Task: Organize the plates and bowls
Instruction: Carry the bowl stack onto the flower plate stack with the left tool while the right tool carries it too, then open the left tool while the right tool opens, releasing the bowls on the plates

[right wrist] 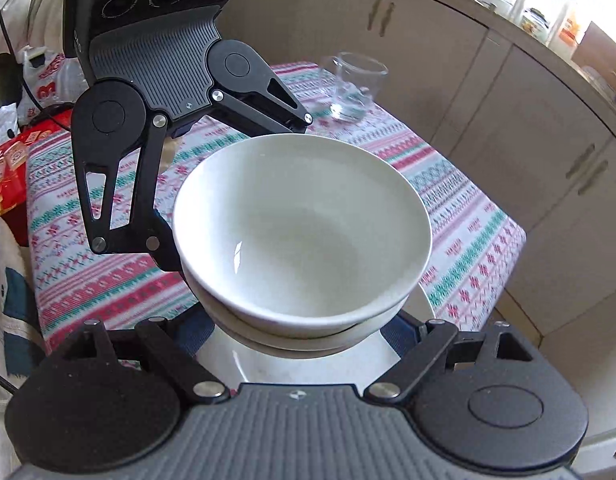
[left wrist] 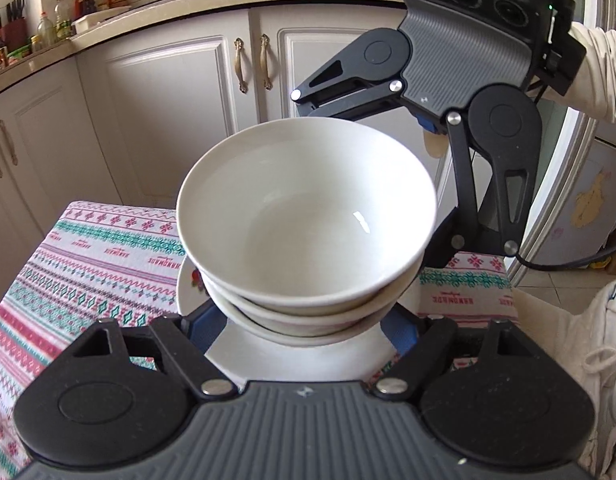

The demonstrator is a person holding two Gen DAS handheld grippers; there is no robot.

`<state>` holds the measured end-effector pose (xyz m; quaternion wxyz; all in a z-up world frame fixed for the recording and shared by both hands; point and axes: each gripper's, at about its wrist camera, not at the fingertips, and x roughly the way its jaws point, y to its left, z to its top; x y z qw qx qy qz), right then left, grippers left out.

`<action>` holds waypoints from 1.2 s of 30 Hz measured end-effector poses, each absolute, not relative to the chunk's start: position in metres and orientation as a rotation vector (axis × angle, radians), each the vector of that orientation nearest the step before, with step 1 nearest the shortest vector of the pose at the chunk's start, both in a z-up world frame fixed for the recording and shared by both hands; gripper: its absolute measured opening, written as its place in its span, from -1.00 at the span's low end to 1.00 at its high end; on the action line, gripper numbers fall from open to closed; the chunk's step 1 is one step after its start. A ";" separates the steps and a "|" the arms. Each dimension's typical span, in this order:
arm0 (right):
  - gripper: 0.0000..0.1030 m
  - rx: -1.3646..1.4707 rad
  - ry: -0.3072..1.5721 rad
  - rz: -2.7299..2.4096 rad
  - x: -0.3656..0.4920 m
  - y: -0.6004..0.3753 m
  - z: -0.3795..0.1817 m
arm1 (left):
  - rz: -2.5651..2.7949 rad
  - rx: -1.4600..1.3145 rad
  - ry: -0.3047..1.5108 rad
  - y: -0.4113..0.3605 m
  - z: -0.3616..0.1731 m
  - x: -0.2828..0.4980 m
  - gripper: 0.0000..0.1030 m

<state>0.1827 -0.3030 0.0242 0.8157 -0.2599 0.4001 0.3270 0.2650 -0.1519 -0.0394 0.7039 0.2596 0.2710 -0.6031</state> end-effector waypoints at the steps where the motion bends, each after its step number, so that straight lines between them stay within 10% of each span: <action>1: 0.78 -0.546 0.860 0.694 0.185 -0.308 0.022 | -1.346 0.581 0.608 -0.156 -0.041 0.267 0.61; 28: 0.81 -0.447 0.897 0.688 0.202 -0.337 -0.006 | -1.323 0.609 0.630 -0.175 -0.058 0.283 0.62; 36: 1.00 -0.421 0.870 0.626 0.184 -0.335 0.001 | -1.222 0.550 0.583 -0.153 -0.044 0.267 0.91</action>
